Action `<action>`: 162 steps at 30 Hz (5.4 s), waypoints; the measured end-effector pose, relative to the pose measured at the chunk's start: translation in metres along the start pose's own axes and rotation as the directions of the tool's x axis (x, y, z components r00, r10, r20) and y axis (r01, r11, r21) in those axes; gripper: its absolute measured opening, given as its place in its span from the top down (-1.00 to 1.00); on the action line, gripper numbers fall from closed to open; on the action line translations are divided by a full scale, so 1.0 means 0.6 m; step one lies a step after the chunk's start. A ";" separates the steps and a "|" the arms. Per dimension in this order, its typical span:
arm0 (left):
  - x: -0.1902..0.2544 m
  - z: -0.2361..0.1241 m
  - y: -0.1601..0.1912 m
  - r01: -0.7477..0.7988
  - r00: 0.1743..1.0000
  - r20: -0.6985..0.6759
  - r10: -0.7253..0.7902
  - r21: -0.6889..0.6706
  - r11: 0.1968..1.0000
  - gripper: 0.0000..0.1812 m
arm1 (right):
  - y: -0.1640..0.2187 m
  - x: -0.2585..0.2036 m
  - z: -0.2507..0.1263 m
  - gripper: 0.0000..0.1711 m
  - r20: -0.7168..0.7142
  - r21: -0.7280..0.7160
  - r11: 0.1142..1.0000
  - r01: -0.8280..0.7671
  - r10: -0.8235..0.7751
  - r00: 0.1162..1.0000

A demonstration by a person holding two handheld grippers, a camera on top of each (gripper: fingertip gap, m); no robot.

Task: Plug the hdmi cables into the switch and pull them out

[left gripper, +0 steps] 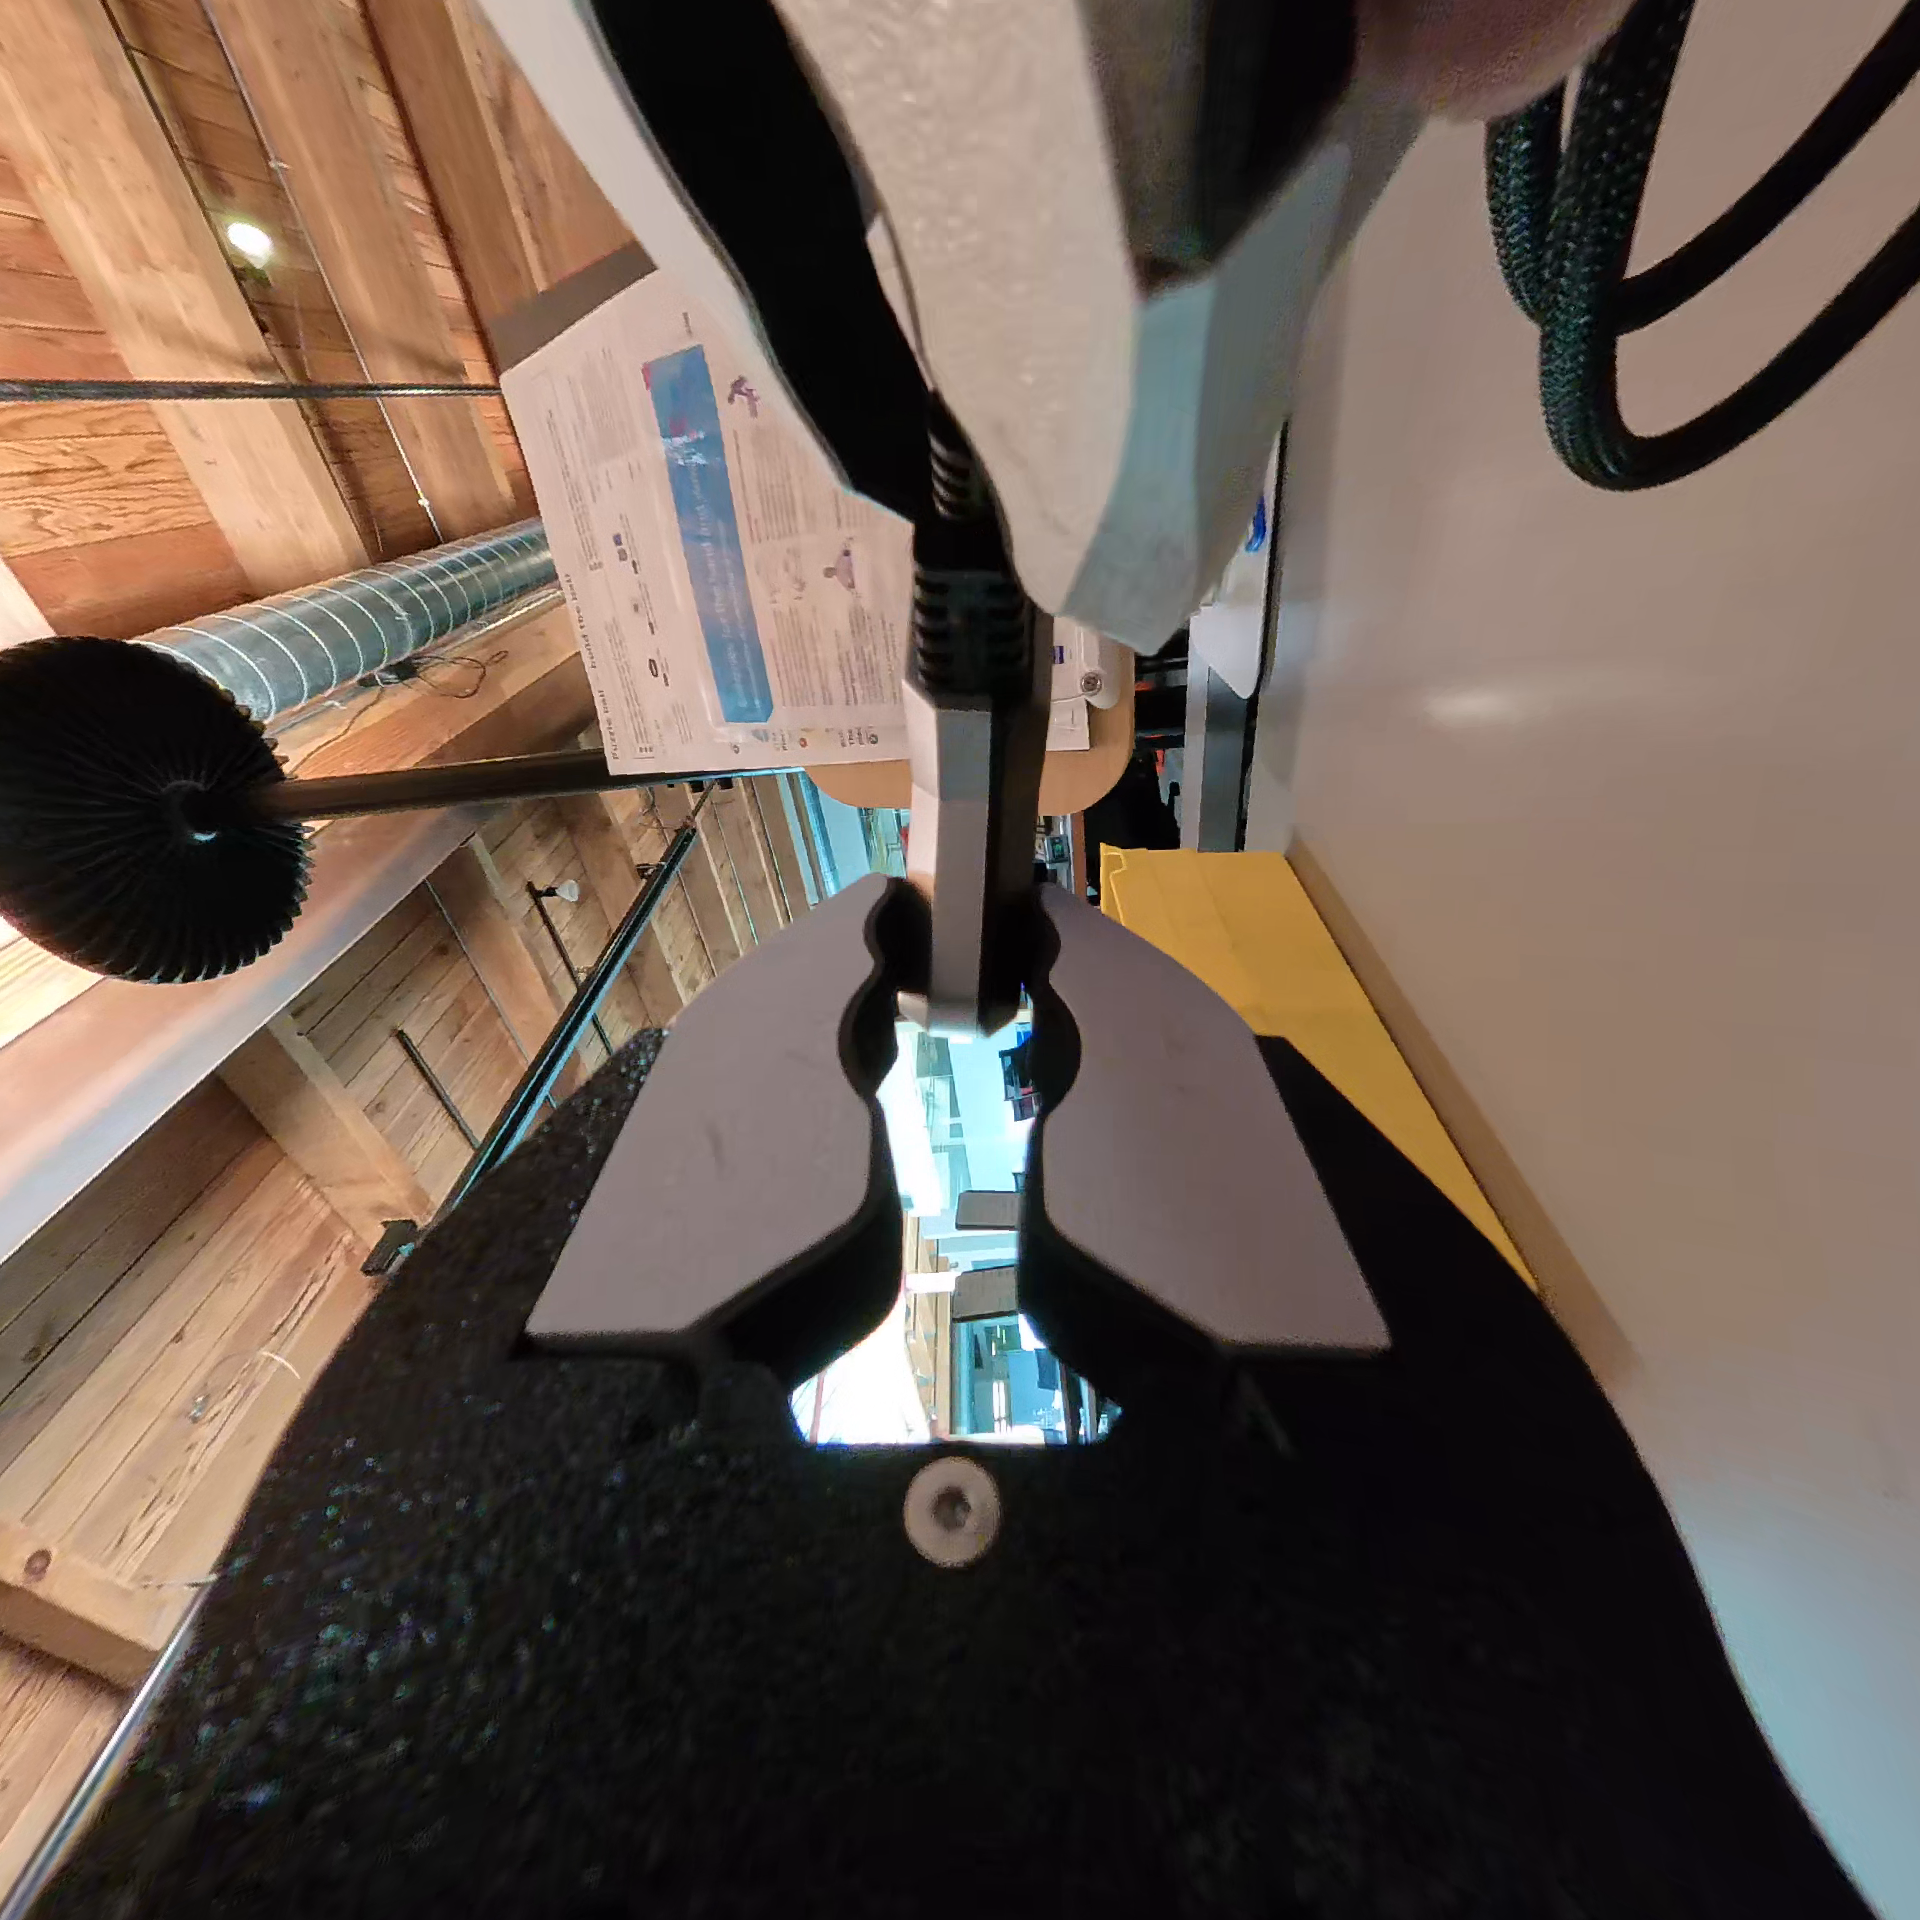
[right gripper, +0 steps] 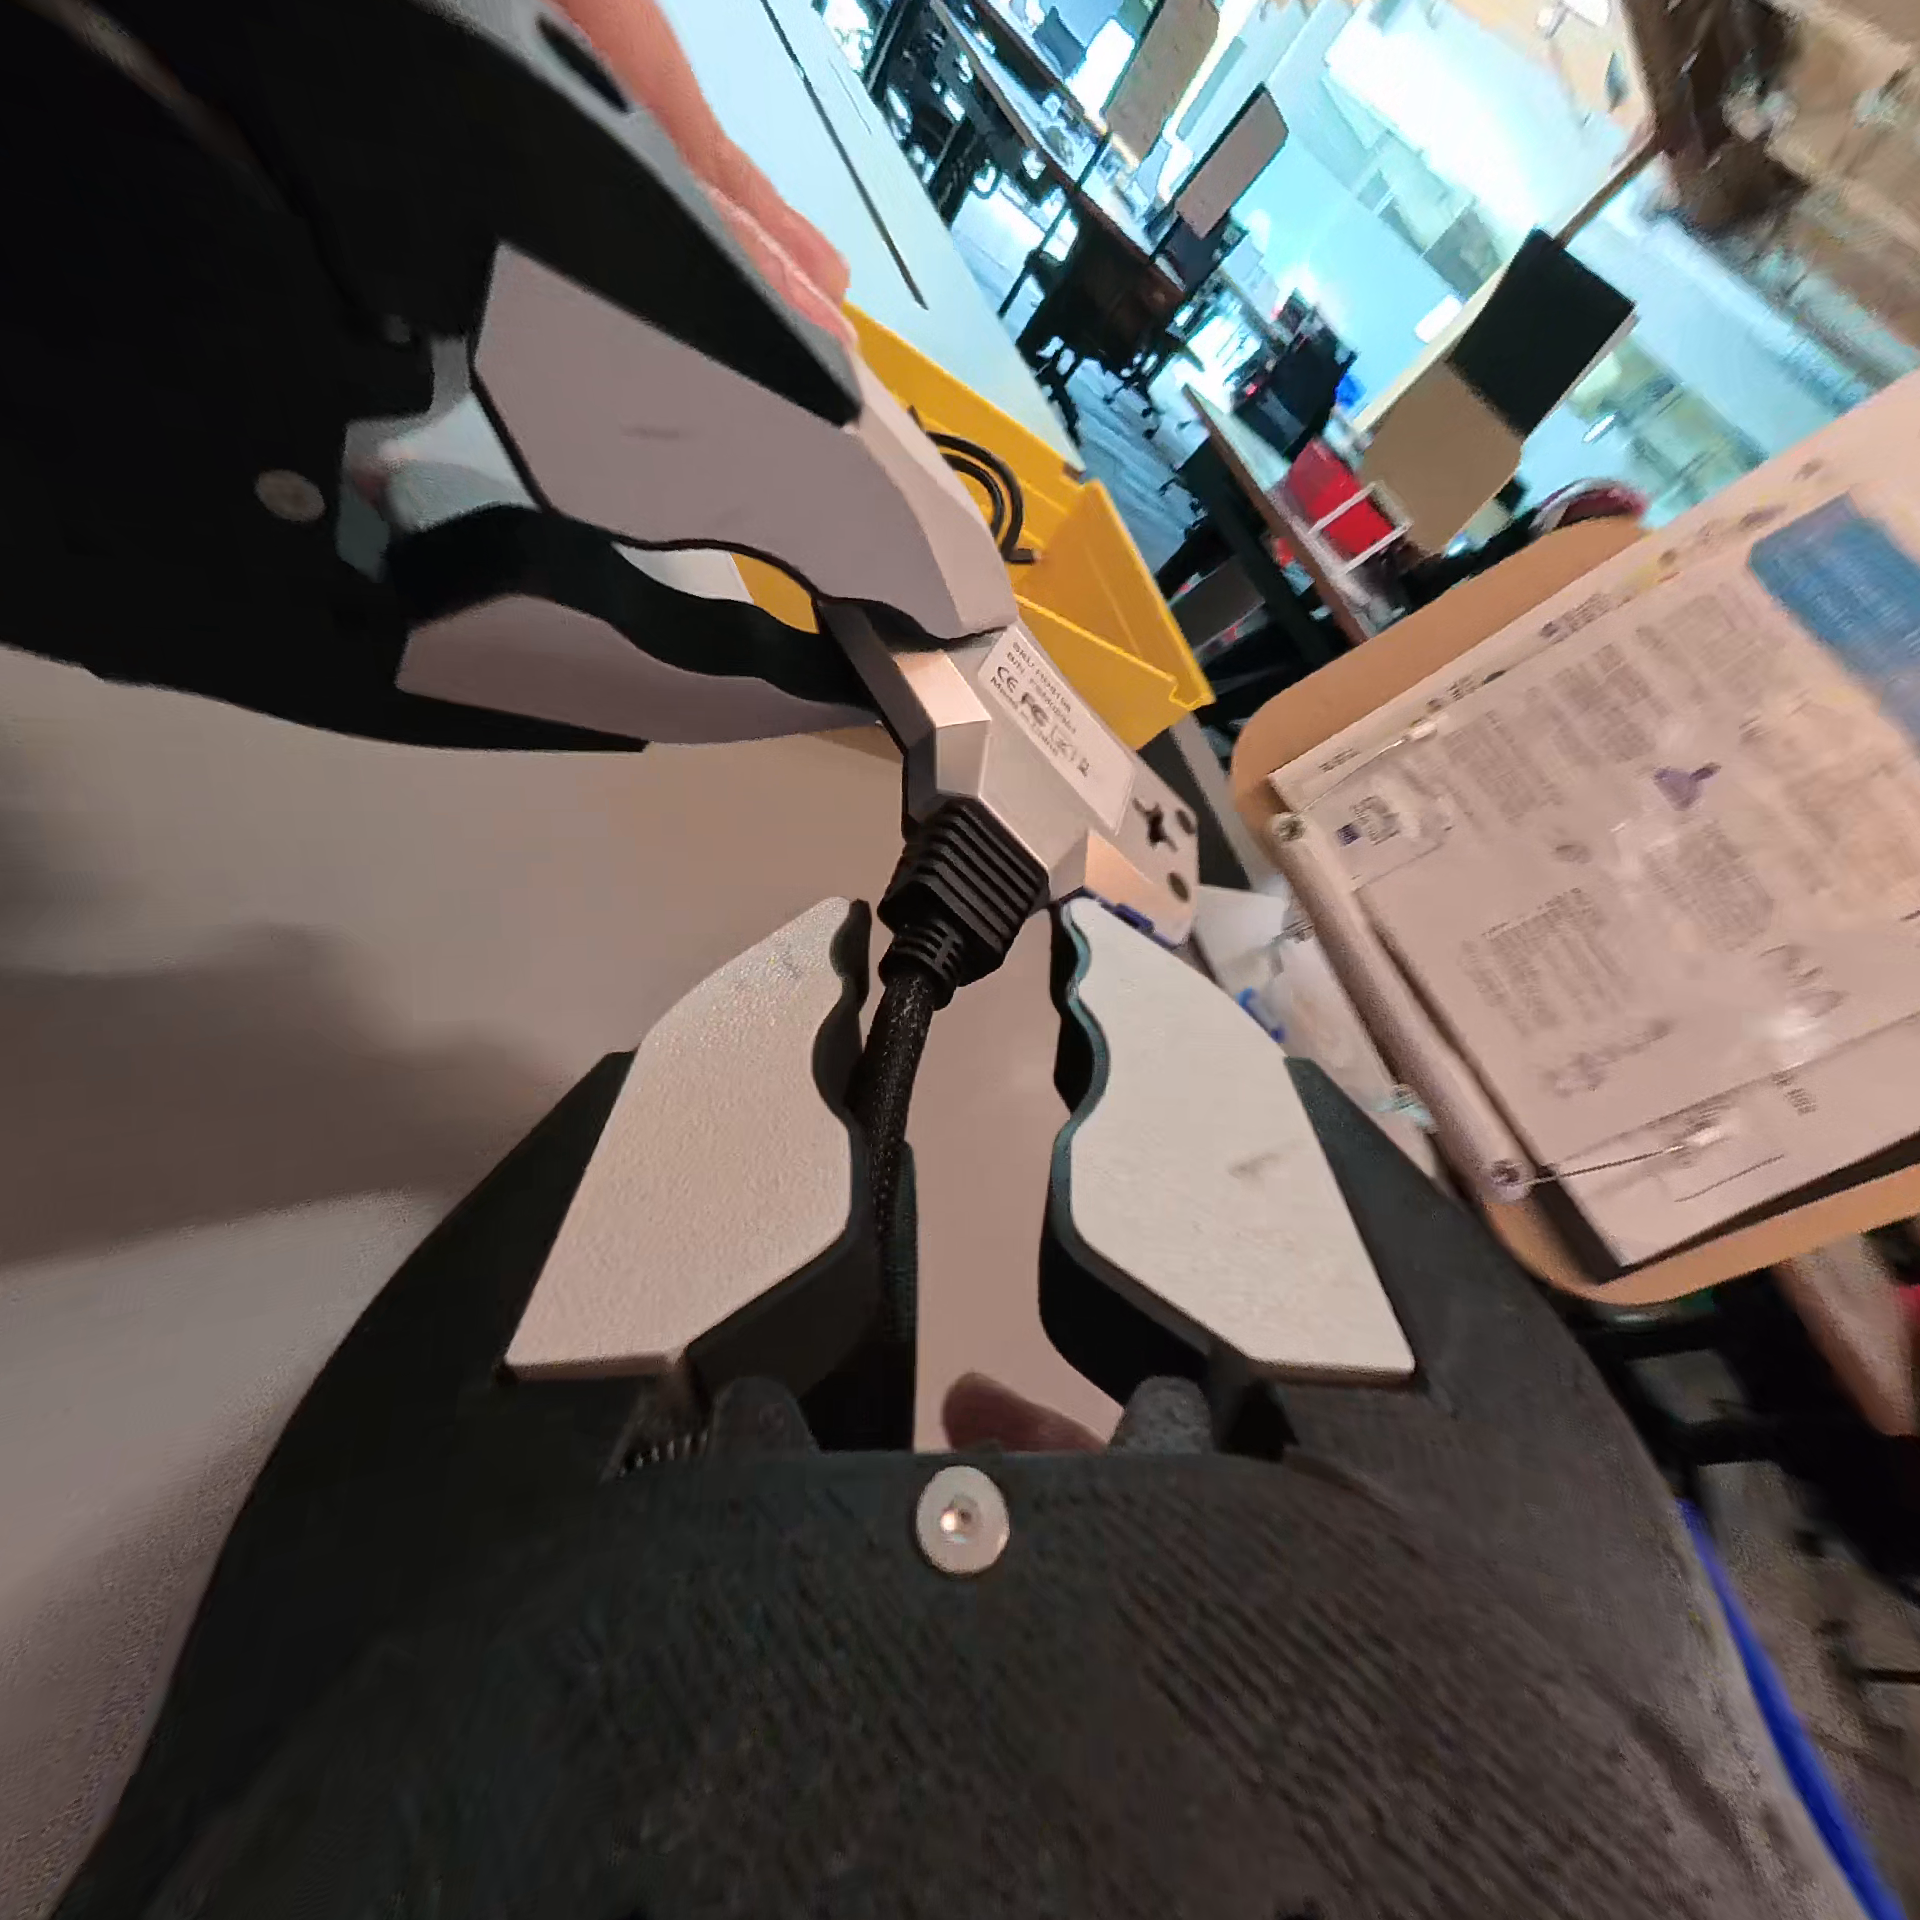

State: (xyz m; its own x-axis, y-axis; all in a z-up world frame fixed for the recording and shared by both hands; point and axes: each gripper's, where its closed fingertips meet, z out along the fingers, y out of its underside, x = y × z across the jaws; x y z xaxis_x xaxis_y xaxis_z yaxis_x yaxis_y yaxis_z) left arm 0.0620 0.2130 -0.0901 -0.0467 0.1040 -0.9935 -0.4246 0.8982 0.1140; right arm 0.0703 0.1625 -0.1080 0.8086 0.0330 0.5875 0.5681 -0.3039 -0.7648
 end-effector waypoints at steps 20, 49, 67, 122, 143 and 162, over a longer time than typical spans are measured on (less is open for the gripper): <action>-0.077 -0.085 -0.007 0.902 0.430 -0.643 -0.634 0.333 0.275 0.35 | -0.063 0.039 -0.056 0.81 0.082 0.376 0.914 -0.156 0.135 0.987; 0.010 -0.056 -0.054 0.387 -0.890 -0.438 0.124 -0.872 -0.300 0.77 | -0.031 0.001 -0.067 0.10 0.257 0.390 0.914 -0.116 0.013 0.966; -0.048 -0.090 -0.106 0.300 -0.904 -0.356 0.237 -0.923 -0.243 0.78 | -0.057 0.038 -0.087 0.52 0.179 0.442 0.886 -0.141 0.067 0.982; -0.084 -0.056 -0.067 0.247 0.959 -0.061 -0.275 0.653 0.716 0.71 | -0.086 0.021 -0.087 0.74 0.667 0.251 0.574 -0.780 0.481 0.569; -0.109 -0.025 -0.134 0.500 0.858 -0.249 -0.450 0.606 0.619 0.71 | -0.066 0.081 -0.144 0.74 0.432 0.457 0.575 -0.679 0.523 0.734; -0.123 -0.032 -0.129 0.496 0.863 -0.247 -0.441 0.585 0.642 0.72 | -0.073 0.082 -0.152 0.68 0.474 0.445 0.523 -0.727 0.551 0.687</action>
State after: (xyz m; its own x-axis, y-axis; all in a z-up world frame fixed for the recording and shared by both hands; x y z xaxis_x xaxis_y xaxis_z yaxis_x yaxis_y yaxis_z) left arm 0.0811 0.1279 -0.0258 -0.0767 -0.4122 -0.9079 0.2329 0.8780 -0.4183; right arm 0.0714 0.0909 -0.0215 0.9410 0.3068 -0.1431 -0.2222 0.2407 -0.9448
